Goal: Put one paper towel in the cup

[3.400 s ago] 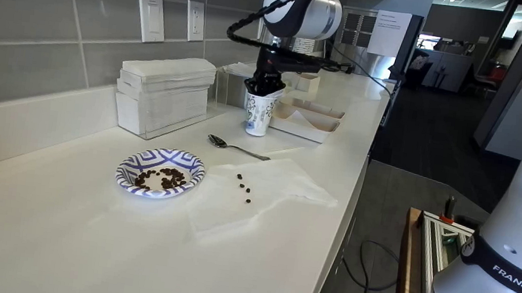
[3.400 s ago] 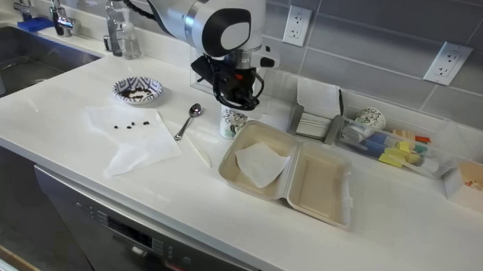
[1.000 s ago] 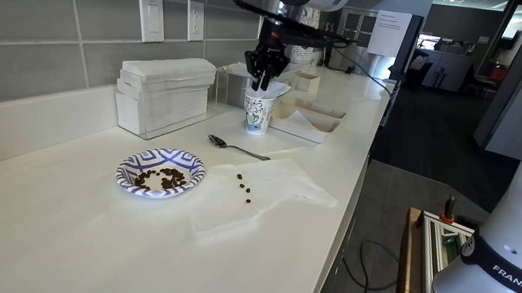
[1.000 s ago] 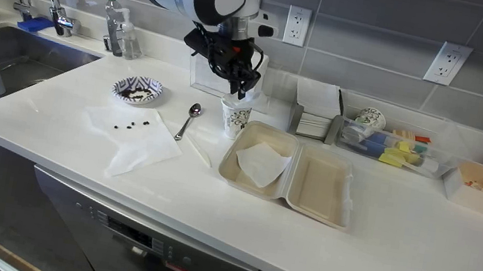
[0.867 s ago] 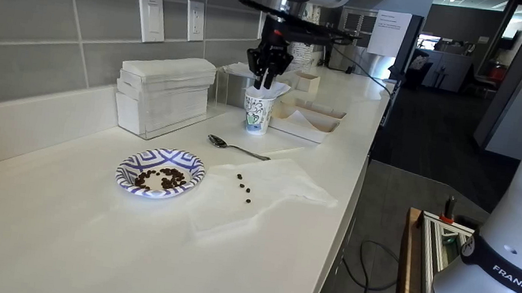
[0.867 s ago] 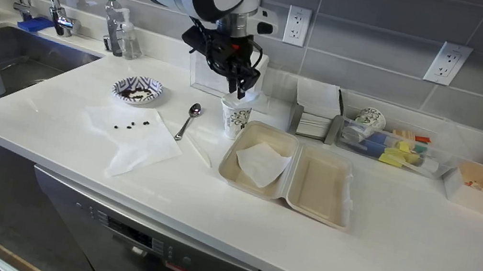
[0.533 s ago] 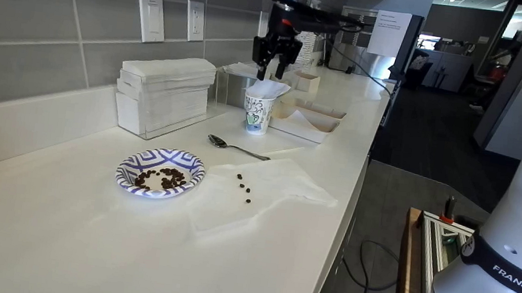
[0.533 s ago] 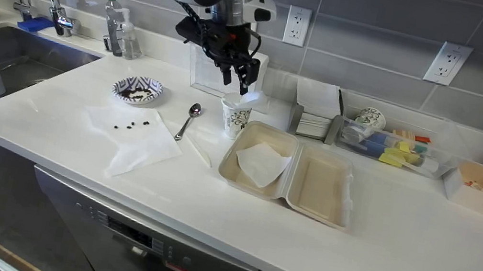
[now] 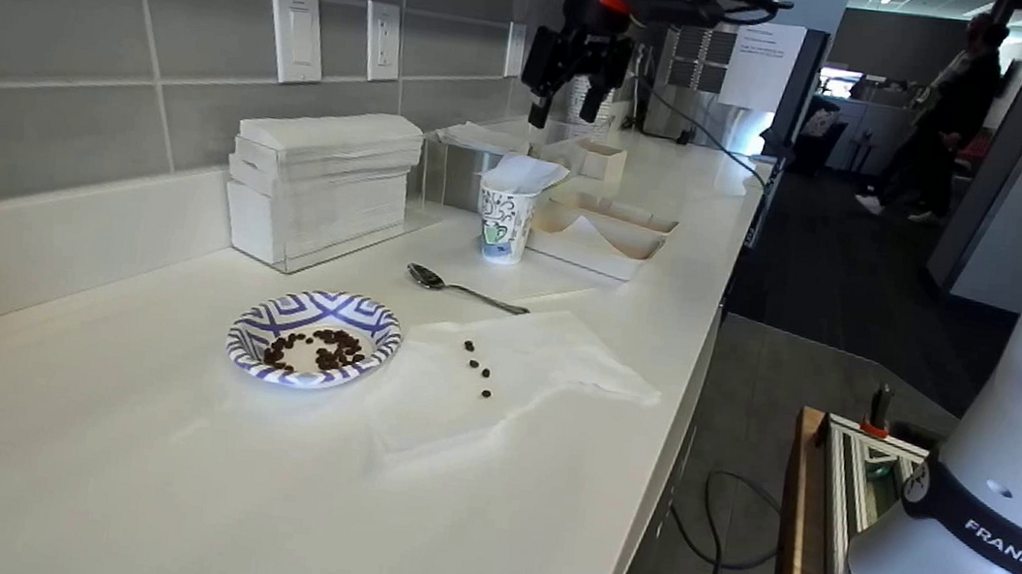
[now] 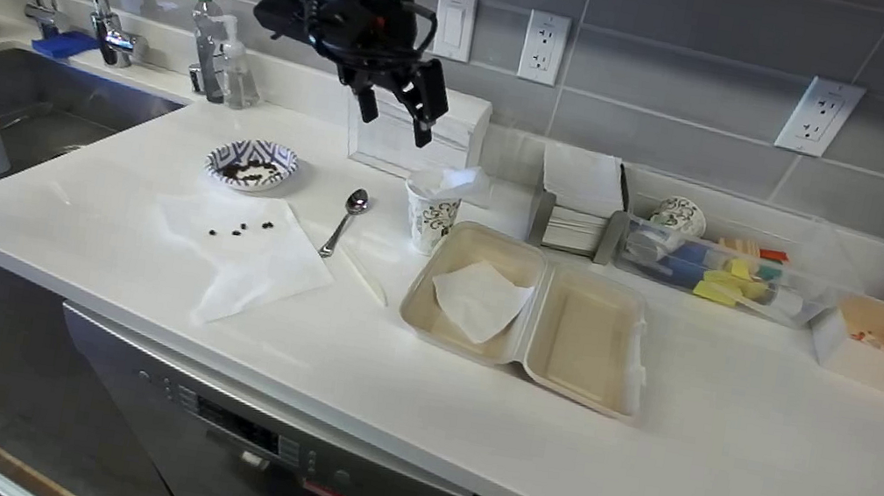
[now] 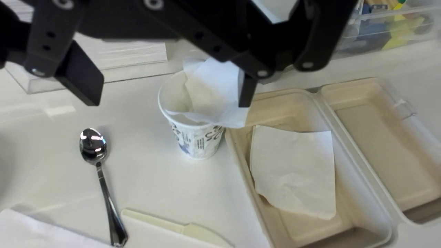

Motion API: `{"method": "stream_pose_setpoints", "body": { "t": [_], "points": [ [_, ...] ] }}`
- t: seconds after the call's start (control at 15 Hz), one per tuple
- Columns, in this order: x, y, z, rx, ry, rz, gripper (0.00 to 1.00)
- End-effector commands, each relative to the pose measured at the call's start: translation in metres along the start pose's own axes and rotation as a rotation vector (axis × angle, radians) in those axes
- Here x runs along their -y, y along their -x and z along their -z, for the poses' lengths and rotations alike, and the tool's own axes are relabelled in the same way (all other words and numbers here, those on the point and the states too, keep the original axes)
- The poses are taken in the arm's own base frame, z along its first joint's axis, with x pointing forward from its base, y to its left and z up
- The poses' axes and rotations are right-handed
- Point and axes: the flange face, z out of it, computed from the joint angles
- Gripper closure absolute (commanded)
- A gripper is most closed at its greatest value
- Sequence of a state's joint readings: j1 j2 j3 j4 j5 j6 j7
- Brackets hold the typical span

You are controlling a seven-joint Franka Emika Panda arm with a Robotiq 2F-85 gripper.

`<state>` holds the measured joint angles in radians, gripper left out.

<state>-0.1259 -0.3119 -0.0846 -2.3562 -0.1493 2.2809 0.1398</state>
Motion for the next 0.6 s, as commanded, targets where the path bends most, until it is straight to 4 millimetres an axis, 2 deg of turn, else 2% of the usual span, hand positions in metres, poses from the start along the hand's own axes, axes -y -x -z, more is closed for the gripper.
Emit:
{"method": "stream_pose_setpoints", "body": {
  "t": [0.0, 0.07, 0.13, 0.27, 0.53],
  "points": [
    [0.001, 0.036, 0.015, 0.127, 0.021, 0.013, 0.0],
    [0.001, 0.039, 0.016, 0.151, 0.02, 0.004, 0.0],
    [0.002, 0.024, 0.014, 0.107, 0.016, 0.009, 0.0],
    [0.001, 0.025, 0.02, 0.106, 0.017, 0.009, 0.0],
    [0.001, 0.025, 0.017, 0.11, 0.017, 0.009, 0.0]
  ]
}}
